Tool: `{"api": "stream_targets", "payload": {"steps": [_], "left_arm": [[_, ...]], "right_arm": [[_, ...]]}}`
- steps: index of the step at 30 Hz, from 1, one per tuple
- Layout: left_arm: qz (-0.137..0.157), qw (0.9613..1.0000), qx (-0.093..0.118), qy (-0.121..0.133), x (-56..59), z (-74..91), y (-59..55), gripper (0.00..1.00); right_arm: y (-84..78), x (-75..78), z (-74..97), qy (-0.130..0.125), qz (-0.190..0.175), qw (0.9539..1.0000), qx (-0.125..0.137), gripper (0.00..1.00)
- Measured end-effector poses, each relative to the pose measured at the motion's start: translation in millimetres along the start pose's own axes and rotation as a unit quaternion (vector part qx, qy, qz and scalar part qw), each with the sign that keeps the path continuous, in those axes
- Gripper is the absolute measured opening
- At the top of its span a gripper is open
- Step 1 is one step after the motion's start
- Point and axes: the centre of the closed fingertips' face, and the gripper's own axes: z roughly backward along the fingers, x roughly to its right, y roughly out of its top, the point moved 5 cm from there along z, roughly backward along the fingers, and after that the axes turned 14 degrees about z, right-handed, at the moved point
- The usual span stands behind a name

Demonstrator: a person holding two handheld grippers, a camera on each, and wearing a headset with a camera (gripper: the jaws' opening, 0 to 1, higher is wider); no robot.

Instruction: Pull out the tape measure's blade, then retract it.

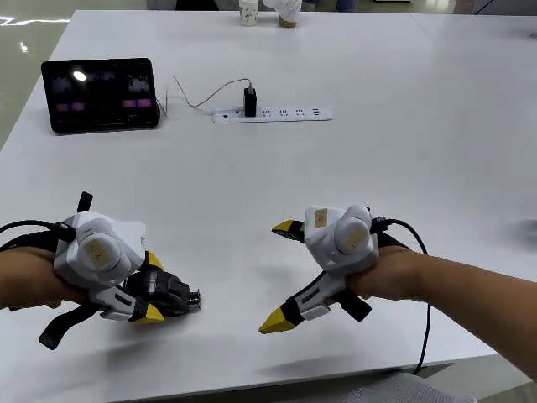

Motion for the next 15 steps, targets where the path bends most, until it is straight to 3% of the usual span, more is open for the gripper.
{"api": "stream_targets", "payload": {"steps": [8, 15], "left_arm": [[0.005, 1.0000, -0.002, 0.000, -0.2, 0.5, -0.3, 0.31], [0.015, 0.9998, 0.012, -0.002, -0.2, 1.3, -1.2, 0.31]], "right_arm": [[3.5, 3.4, -8.7, 0.001, -0.001, 1.0000, 0.000, 0.99], [4.3, 4.0, -23.1, 0.007, 0.000, 0.9999, -0.008, 0.99]]}}
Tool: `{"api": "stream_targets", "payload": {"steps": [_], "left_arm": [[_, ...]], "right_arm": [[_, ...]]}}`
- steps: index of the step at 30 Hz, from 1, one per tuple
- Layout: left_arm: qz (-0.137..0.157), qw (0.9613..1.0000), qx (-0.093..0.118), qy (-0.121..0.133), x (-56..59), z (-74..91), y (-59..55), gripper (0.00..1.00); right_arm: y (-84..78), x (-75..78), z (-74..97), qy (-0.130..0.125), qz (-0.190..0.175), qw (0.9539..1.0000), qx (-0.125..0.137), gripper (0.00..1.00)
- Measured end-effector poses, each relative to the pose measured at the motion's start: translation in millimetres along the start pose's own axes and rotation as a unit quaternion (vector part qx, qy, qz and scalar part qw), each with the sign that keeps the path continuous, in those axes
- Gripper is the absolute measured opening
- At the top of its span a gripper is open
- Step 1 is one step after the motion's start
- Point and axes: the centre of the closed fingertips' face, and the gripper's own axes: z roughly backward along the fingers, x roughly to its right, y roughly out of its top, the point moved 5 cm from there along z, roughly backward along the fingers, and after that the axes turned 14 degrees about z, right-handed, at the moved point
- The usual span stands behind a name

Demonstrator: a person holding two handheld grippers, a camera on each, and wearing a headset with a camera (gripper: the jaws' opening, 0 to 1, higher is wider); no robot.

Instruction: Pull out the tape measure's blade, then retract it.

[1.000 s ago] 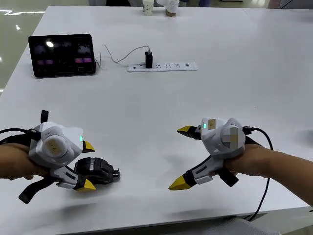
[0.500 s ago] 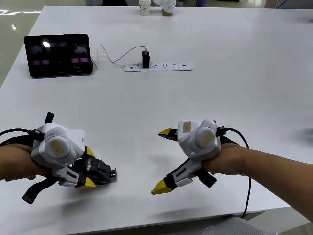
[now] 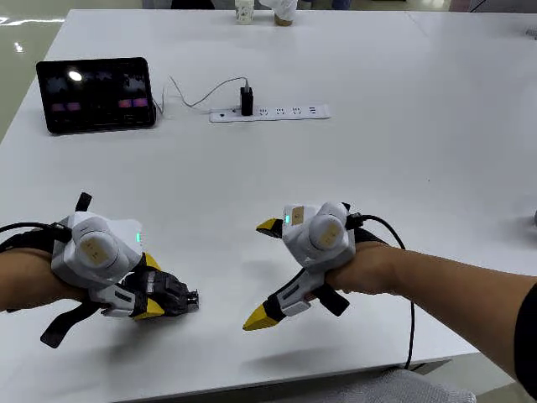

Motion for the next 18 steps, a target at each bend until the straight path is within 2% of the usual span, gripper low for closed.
{"api": "stream_targets", "payload": {"steps": [12, 18], "left_arm": [[-0.001, 0.9999, -0.012, 0.003, -0.4, -0.5, -0.5, 0.31], [0.007, 0.9999, -0.008, 0.004, -0.9, -1.5, -1.4, 0.31]], "right_arm": [[17.5, -5.8, -35.9, 0.025, 0.013, 0.9996, -0.007, 0.99], [17.3, -5.9, -48.8, 0.028, 0.004, 0.9996, -0.006, 0.99]]}}
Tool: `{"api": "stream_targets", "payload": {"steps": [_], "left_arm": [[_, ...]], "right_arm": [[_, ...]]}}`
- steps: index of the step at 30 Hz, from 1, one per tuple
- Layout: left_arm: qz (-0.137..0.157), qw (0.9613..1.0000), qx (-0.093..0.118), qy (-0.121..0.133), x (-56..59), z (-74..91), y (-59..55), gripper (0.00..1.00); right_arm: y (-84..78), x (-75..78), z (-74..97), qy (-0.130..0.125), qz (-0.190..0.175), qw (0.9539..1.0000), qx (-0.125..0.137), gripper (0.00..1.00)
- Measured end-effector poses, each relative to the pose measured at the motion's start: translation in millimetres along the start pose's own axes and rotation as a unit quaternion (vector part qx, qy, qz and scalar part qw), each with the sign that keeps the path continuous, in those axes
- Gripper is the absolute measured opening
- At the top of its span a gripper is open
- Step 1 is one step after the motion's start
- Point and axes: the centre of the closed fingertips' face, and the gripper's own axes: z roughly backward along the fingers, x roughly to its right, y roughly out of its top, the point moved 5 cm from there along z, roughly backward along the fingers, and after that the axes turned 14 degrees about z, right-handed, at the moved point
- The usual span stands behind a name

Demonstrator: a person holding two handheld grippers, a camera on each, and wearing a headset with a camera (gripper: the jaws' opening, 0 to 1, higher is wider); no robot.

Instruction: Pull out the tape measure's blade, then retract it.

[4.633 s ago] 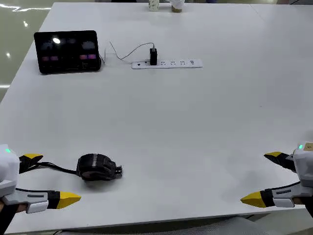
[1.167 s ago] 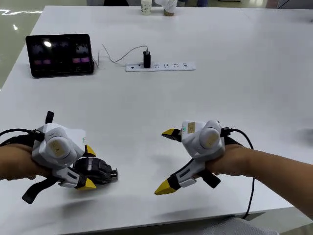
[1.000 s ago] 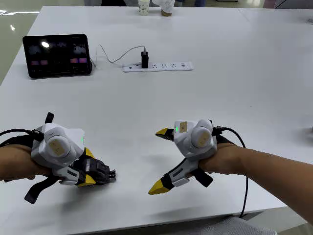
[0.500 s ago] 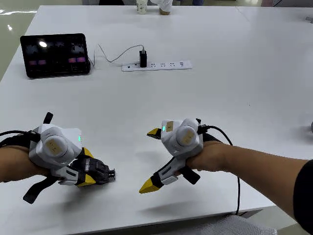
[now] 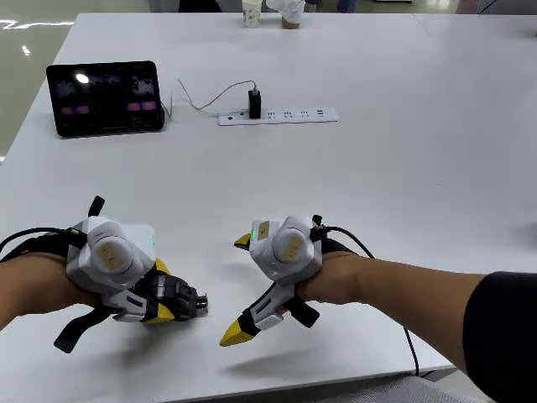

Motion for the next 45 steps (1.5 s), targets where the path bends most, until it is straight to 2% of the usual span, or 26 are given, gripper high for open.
{"api": "stream_targets", "payload": {"steps": [3, 5, 6, 7, 8, 10, 16, 20, 24, 29, 36, 39, 41, 45], "left_arm": [[0.000, 1.0000, 0.000, 0.002, -0.7, -0.7, -0.6, 0.31], [0.000, 1.0000, 0.000, 0.001, -1.4, -0.5, -0.6, 0.31], [0.000, 1.0000, 0.000, 0.000, -1.9, -0.8, -0.8, 0.31], [0.000, 1.0000, 0.000, -0.001, -2.2, -0.9, -0.9, 0.31], [0.000, 1.0000, 0.000, -0.003, -2.6, -1.2, -1.0, 0.31], [0.001, 1.0000, 0.000, -0.004, -2.7, -1.4, -1.2, 0.32], [0.003, 1.0000, 0.002, -0.007, -2.6, -2.0, -1.6, 0.32], [0.003, 1.0000, 0.001, -0.008, -2.9, -2.6, -2.0, 0.32], [0.003, 1.0000, 0.002, -0.007, -2.9, -3.1, -2.4, 0.32], [0.004, 1.0000, 0.003, -0.008, -3.4, -3.5, -2.7, 0.32], [0.005, 1.0000, 0.004, -0.007, -3.3, -3.9, -2.6, 0.32], [0.004, 1.0000, 0.004, -0.008, -2.7, -3.7, -2.6, 0.32], [0.004, 0.9999, 0.003, -0.009, -2.8, -3.8, -2.7, 0.32], [0.002, 1.0000, 0.000, -0.009, -2.0, -3.6, -2.7, 0.32]], "right_arm": [[2.6, 4.7, -4.4, -0.007, -0.001, 1.0000, 0.006, 0.99], [4.4, 6.8, -5.0, -0.007, -0.006, 0.9999, 0.011, 0.81], [5.7, 9.0, -7.0, -0.017, -0.005, 0.9997, 0.015, 0.78], [6.6, 9.4, -8.9, -0.019, -0.006, 0.9996, 0.017, 0.80], [6.3, 8.0, -11.8, -0.011, -0.016, 0.9997, 0.016, 0.79], [6.6, 5.2, -13.6, -0.005, -0.003, 0.9999, 0.016, 0.68], [4.3, -0.4, -21.8, 0.002, 0.029, 0.9996, 0.001, 0.49], [5.2, 1.2, -27.4, 0.001, 0.031, 0.9995, 0.004, 0.39], [3.5, 0.0, -33.4, 0.010, 0.040, 0.9991, -0.004, 0.34], [4.5, -2.6, -39.2, 0.009, 0.049, 0.9987, -0.008, 0.22], [3.3, -8.7, -45.3, 0.022, 0.062, 0.9978, -0.013, 0.13], [2.2, -7.7, -44.4, 0.017, 0.047, 0.9987, -0.009, 0.12], [2.9, -8.3, -44.7, 0.020, 0.062, 0.9978, -0.014, 0.11], [2.2, -7.2, -44.6, 0.024, 0.064, 0.9976, -0.014, 0.11]]}}
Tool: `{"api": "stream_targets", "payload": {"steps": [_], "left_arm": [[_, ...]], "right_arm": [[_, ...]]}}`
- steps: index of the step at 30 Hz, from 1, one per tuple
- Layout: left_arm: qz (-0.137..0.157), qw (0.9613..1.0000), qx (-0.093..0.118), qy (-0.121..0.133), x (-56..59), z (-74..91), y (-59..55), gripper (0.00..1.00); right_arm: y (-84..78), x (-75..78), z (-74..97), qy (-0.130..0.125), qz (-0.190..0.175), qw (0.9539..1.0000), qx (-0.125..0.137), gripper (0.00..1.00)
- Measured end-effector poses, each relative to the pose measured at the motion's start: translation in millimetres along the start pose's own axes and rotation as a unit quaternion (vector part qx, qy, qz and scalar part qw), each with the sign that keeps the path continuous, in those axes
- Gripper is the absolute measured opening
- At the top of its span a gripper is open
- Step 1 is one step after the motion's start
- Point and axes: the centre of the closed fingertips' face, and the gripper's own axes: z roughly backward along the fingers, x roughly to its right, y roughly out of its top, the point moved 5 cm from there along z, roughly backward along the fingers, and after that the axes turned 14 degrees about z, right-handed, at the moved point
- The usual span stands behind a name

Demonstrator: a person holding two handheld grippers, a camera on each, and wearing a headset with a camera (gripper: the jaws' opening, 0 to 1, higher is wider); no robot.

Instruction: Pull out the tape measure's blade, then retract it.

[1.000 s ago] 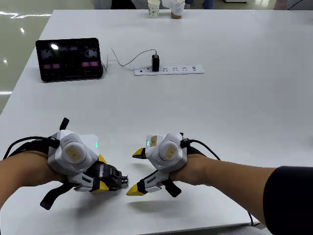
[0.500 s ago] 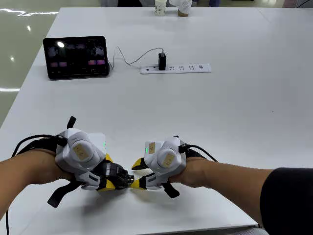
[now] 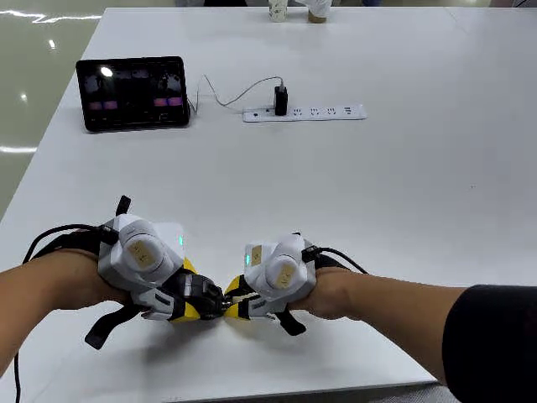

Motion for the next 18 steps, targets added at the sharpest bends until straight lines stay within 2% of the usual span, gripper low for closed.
{"api": "stream_targets", "payload": {"steps": [2, 12, 18], "left_arm": [[0.001, 1.0000, 0.000, 0.000, 0.1, 0.1, 0.0, 0.32], [0.006, 1.0000, 0.002, 0.003, 0.2, 0.1, 0.0, 0.32], [0.007, 1.0000, 0.003, 0.003, 0.4, 0.4, -0.1, 0.31]], "right_arm": [[-1.0, 1.3, 0.4, 0.004, -0.011, 0.9999, 0.001, 0.11], [-2.3, 0.7, 1.4, 0.013, -0.015, 0.9998, 0.000, 0.10], [-7.5, 0.9, 8.3, 0.023, -0.017, 0.9996, -0.003, 0.10]]}}
